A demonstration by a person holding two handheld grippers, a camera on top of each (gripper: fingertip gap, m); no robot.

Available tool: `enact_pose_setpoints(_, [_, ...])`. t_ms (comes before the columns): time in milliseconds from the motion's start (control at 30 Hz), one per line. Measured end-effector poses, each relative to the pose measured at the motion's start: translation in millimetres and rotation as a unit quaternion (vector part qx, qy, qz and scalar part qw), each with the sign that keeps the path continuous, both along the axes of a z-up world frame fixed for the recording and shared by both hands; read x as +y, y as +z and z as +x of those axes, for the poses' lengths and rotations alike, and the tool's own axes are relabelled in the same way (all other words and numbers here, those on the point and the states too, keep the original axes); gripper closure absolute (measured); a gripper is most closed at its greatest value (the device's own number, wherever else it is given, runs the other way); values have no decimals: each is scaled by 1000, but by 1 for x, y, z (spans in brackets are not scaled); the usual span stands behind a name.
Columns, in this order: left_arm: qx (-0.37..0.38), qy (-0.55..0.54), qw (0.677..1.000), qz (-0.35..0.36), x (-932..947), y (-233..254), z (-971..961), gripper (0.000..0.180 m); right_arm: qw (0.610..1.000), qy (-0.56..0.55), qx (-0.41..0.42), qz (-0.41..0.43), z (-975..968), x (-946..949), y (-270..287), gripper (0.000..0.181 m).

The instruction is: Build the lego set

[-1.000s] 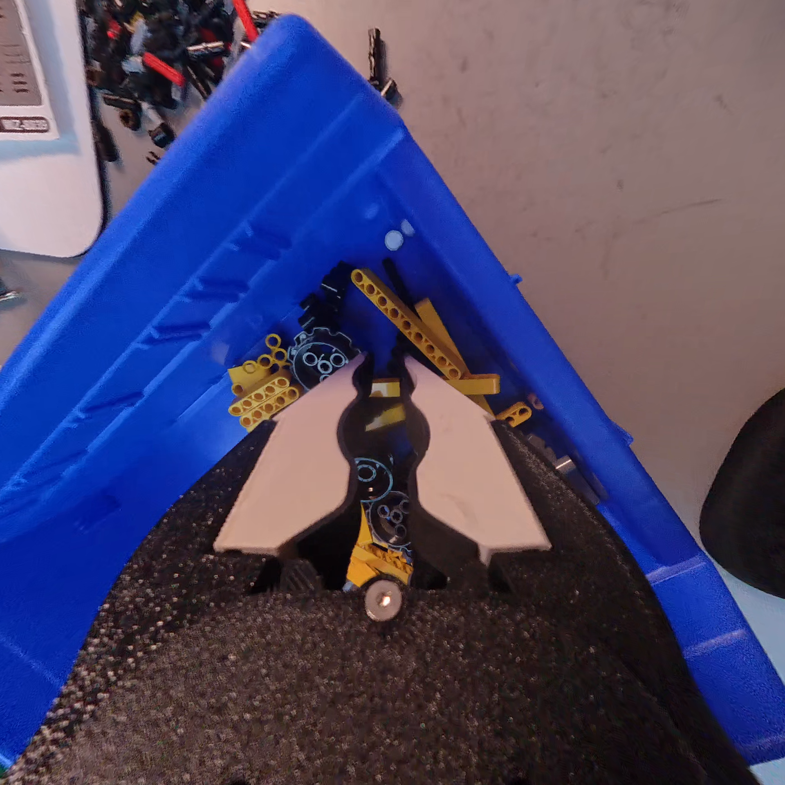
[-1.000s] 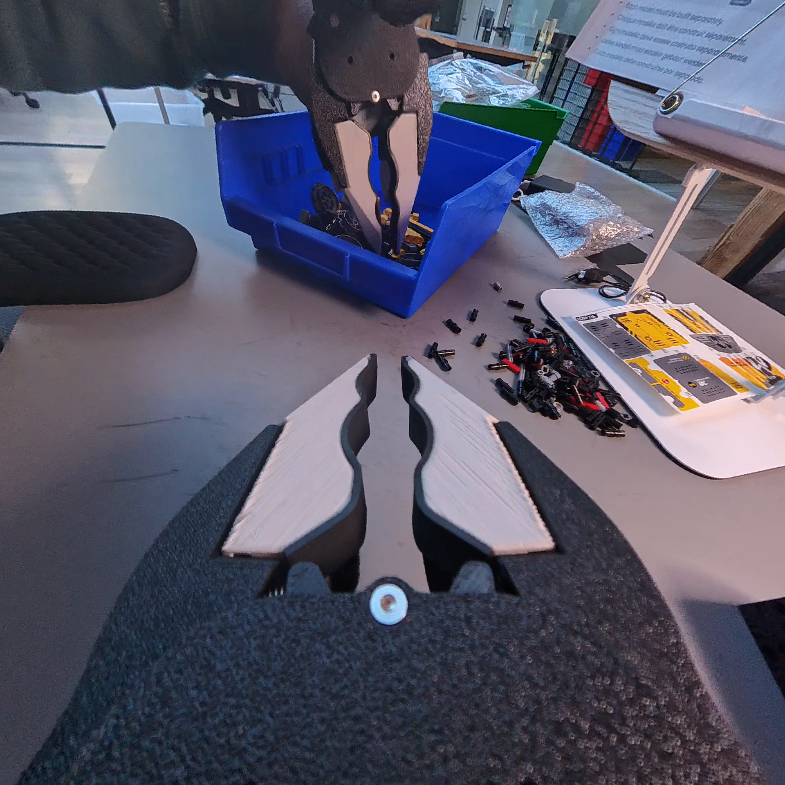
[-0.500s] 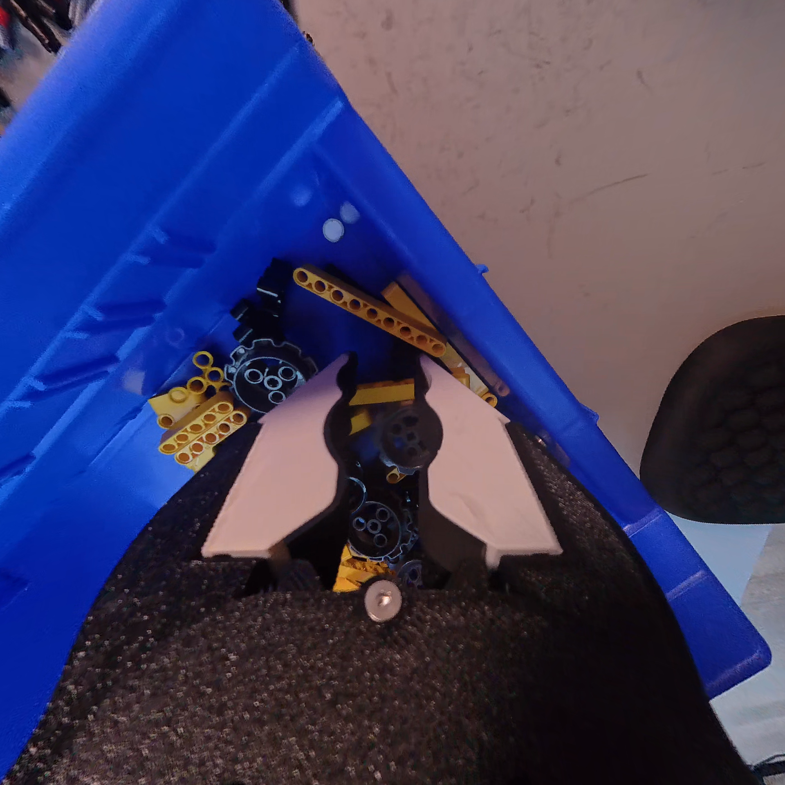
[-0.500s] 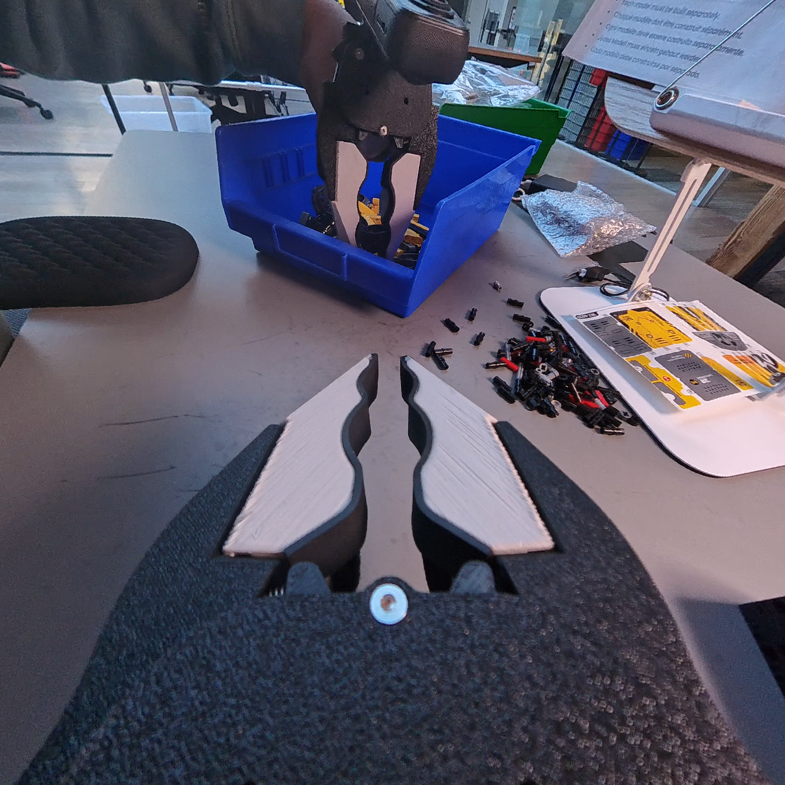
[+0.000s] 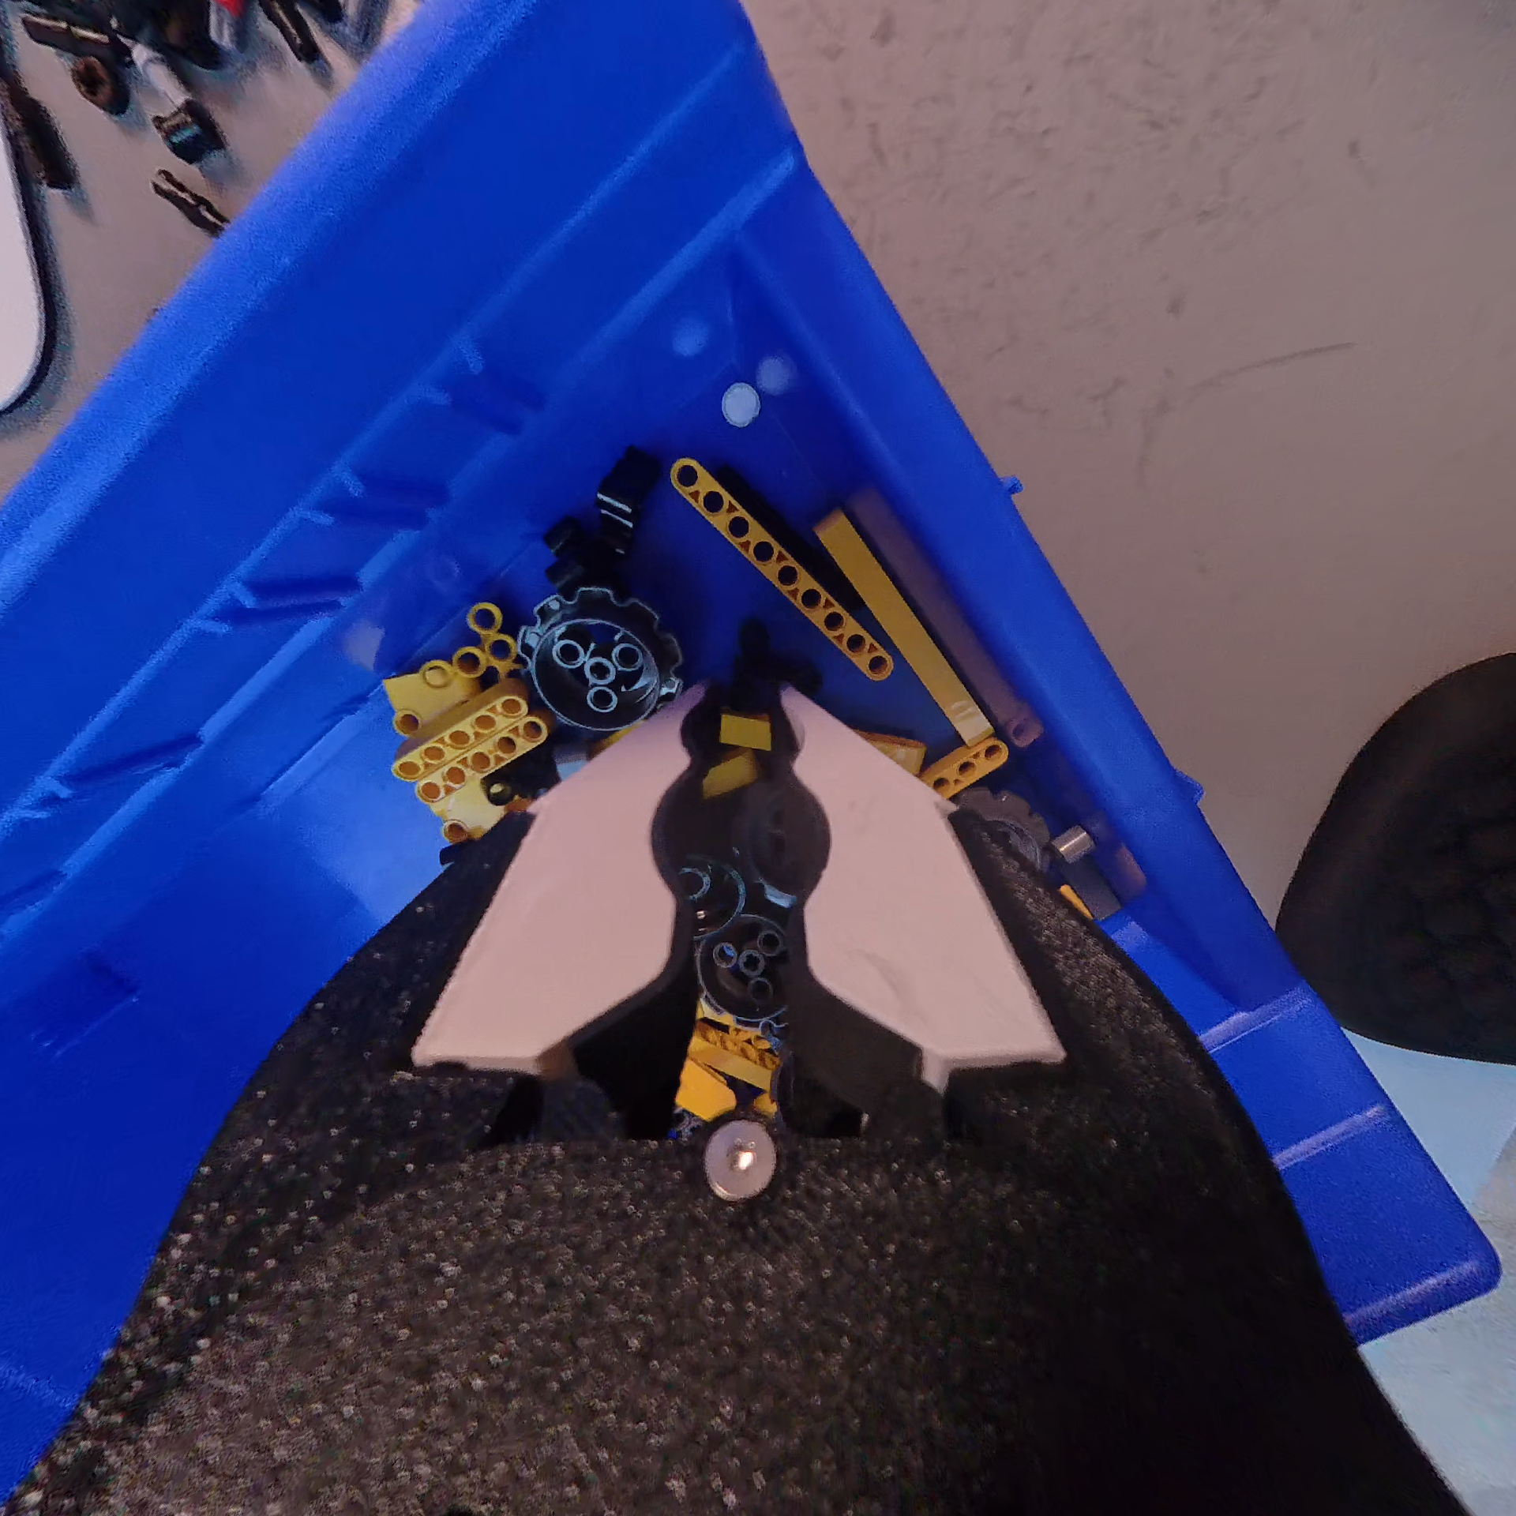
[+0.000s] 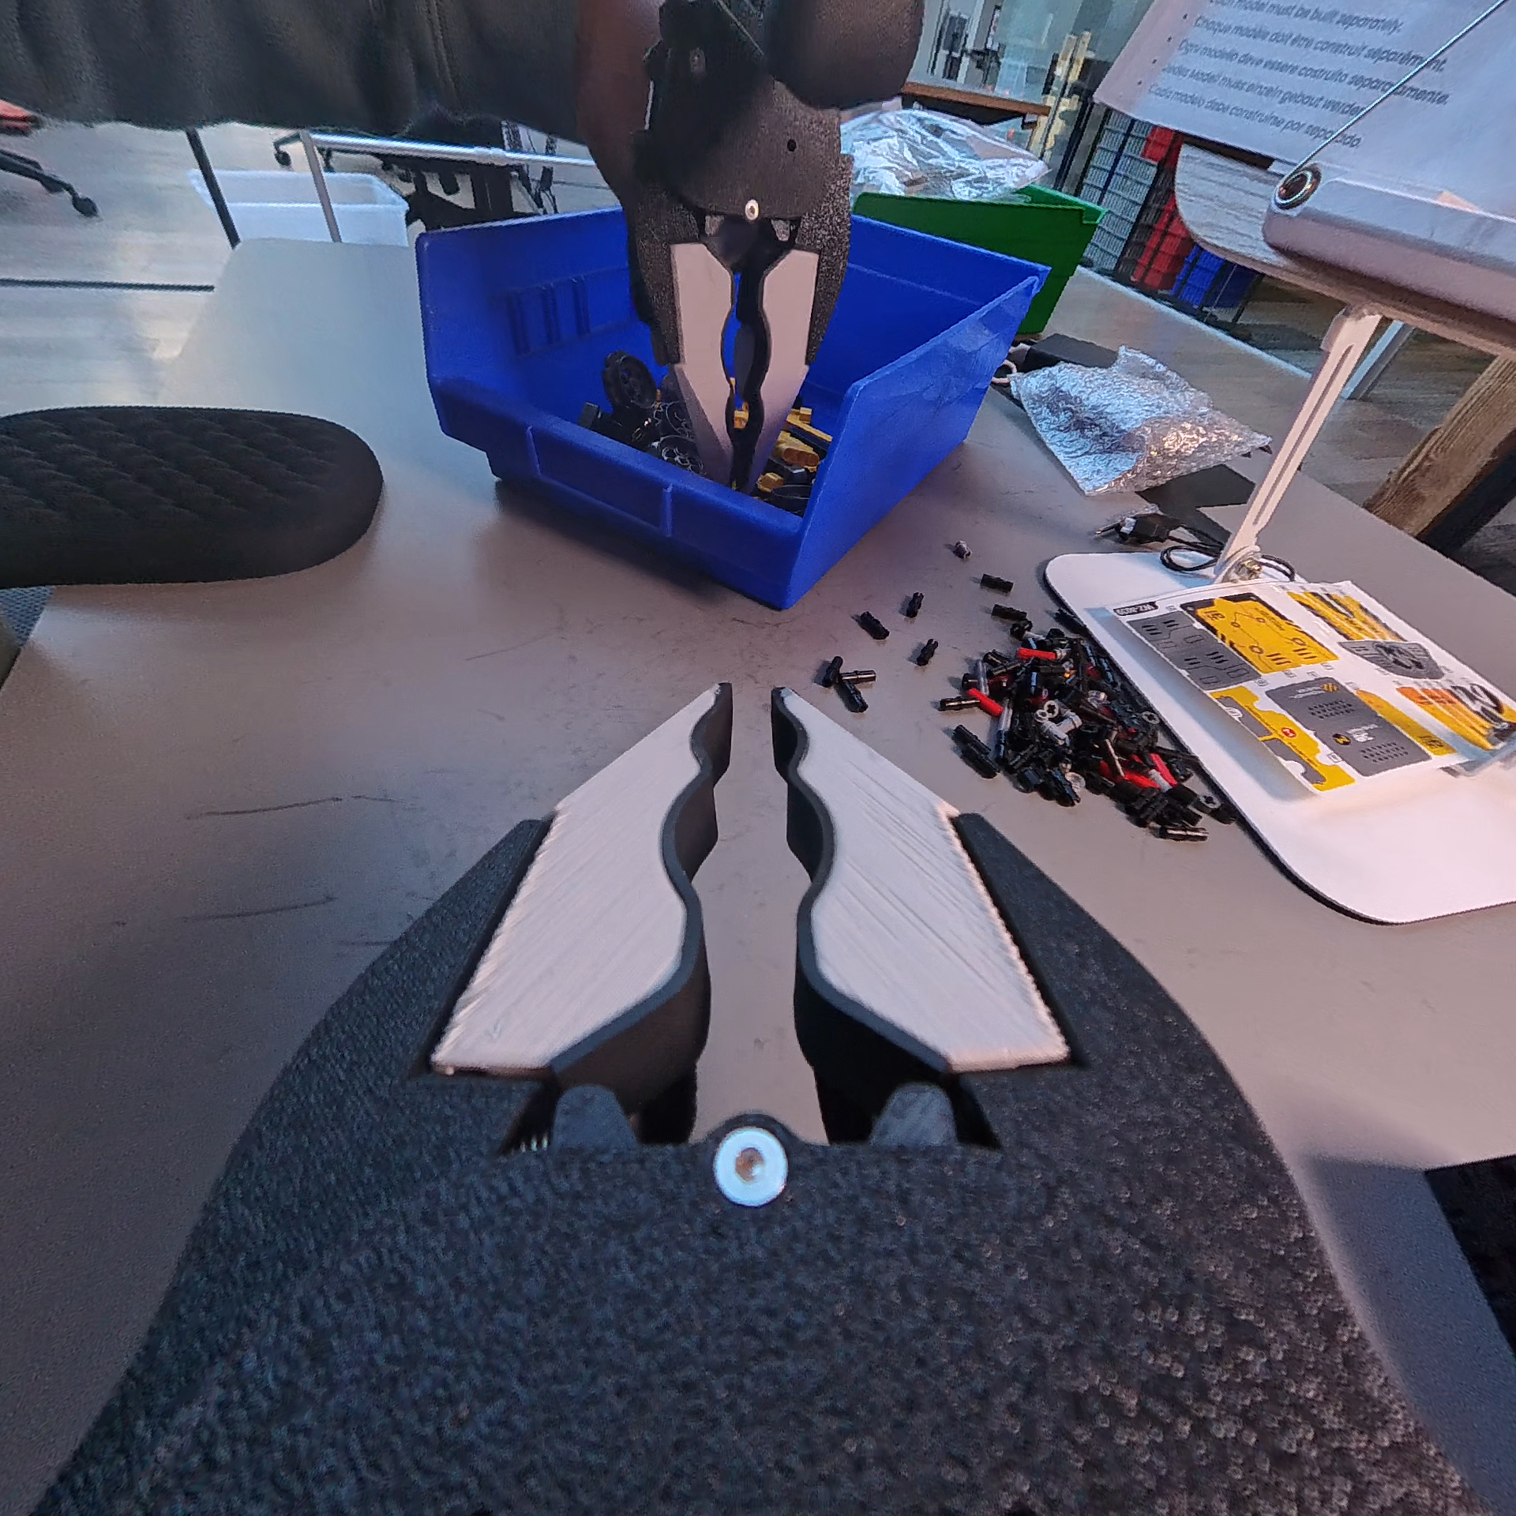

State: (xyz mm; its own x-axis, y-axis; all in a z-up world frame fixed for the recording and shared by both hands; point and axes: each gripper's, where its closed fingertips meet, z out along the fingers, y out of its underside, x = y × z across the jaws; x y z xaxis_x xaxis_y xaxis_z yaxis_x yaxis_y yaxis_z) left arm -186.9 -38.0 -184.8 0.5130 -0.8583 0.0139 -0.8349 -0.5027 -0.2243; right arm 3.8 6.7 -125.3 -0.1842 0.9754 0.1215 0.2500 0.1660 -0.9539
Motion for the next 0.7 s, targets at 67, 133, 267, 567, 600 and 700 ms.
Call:
enact_pose_setpoints(67, [-11,4,1000,0,-1,4,2,156,1000,1,0,1,0,0,0,173])
enact_pose_setpoints(133, [-19,-3,1000,-8,-5,4,6,153,1000,1,-1,2,0,-1,0,173])
enact_pose_setpoints(267, [-9,-18,999,-28,-12,-6,8,147,1000,2,-1,3,0,-1,-1,174])
enact_pose_setpoints(567, [33,-20,999,-10,0,-8,-5,156,1000,0,-5,9,1,2,-2,174])
enact_pose_setpoints(600, [28,-20,999,-10,0,-6,-3,155,1000,0,-5,9,1,2,-2,174])
enact_pose_setpoints(700, [31,-28,999,-16,-6,-5,-4,150,1000,0,-4,11,1,2,-2,174])
